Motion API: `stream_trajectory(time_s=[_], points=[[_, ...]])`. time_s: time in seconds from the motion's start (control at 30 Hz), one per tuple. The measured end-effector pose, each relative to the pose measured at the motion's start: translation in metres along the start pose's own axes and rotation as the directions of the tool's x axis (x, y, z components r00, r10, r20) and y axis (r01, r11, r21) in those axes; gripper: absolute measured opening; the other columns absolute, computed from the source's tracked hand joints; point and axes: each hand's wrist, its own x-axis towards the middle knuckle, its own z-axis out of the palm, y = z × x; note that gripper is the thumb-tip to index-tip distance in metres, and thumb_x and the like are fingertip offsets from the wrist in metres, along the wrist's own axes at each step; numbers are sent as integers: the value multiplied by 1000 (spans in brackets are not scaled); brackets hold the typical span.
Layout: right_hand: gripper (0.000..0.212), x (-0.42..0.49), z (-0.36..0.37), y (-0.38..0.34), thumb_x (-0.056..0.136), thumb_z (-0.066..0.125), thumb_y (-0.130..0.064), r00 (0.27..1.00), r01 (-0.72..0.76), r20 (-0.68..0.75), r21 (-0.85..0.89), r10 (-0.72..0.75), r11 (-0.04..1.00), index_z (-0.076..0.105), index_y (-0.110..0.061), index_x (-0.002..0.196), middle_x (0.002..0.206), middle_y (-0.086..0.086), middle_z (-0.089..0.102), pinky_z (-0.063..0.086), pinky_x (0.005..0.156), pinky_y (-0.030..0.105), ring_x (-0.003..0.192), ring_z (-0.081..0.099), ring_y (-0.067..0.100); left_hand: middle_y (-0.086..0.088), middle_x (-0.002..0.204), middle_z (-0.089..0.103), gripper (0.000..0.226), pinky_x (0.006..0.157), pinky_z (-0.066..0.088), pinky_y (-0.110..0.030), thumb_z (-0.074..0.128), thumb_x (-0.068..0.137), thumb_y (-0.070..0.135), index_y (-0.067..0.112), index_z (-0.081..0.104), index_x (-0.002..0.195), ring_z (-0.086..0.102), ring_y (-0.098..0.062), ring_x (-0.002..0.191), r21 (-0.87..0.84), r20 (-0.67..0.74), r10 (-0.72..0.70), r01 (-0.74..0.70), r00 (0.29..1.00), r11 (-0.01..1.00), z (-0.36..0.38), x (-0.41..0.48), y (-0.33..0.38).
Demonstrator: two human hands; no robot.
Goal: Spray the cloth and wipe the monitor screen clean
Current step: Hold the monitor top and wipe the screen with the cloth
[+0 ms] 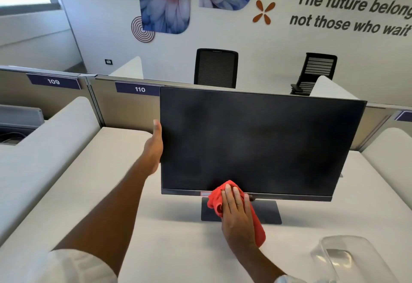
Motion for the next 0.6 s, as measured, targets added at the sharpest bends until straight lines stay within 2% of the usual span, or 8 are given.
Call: stream_trajectory(time_s=[0.07,0.2,0.27,0.33,0.37,0.43,0.5,0.6], points=[[77,8,-3,-18,75,81,-20,995,95,-12,24,-95,995,47,-8,143,148,10,47,31,112,51,136,45,35,-8,144,48,87,107,39,-47,24,86,77,13,42,142,48,-31,126,37,-41,-53,55,998,998,-2,-6,-23],[77,27,-8,-51,81,76,-24,970,241,-28,16,-241,970,40,-10,147,151,8,43,25,114,48,139,41,33,-11,135,56,79,91,46,-44,23,89,75,15,49,133,54,-27,102,23,-85,-135,137,987,990,-6,-19,-64],[78,36,-8,-57,84,72,-24,957,286,-43,7,-286,958,33,-10,150,154,9,38,23,115,48,141,36,33,-12,134,56,73,94,44,-49,21,90,73,18,50,130,56,-32,107,11,-105,-180,182,978,983,-4,-26,-83],[80,43,-7,-56,87,68,-24,943,324,-75,-21,-325,946,25,-11,153,158,10,31,19,116,49,144,31,34,-12,136,56,76,99,41,-54,19,91,73,18,46,135,54,-36,117,-3,-115,-203,204,972,979,0,-31,-99],[81,47,-6,-54,87,67,-23,938,334,-90,-40,-336,942,22,-11,153,159,10,29,17,117,50,145,29,35,-11,135,57,75,99,42,-53,20,91,72,17,46,137,55,-35,115,-32,-117,-199,196,973,980,2,-33,-104],[80,53,-3,-44,87,63,-17,939,308,-142,-61,-313,950,20,-9,154,159,12,26,15,118,52,145,27,36,-11,128,60,71,90,48,-45,23,93,69,17,49,134,58,-30,104,-118,-128,-183,168,975,979,6,-34,-110],[73,57,-2,-28,87,58,-13,957,207,-197,-43,-211,977,24,-6,152,159,14,27,17,119,53,145,28,36,-9,121,61,67,84,51,-38,27,94,66,15,51,131,59,-28,101,-153,-146,-179,157,973,976,6,-32,-110],[51,53,-1,15,98,35,-15,953,1,-304,25,6,1000,36,1,146,154,23,31,23,116,55,142,32,41,-8,119,59,66,98,49,-44,27,95,65,13,51,129,58,-29,106,-111,-137,-177,162,975,980,4,-28,-112]])
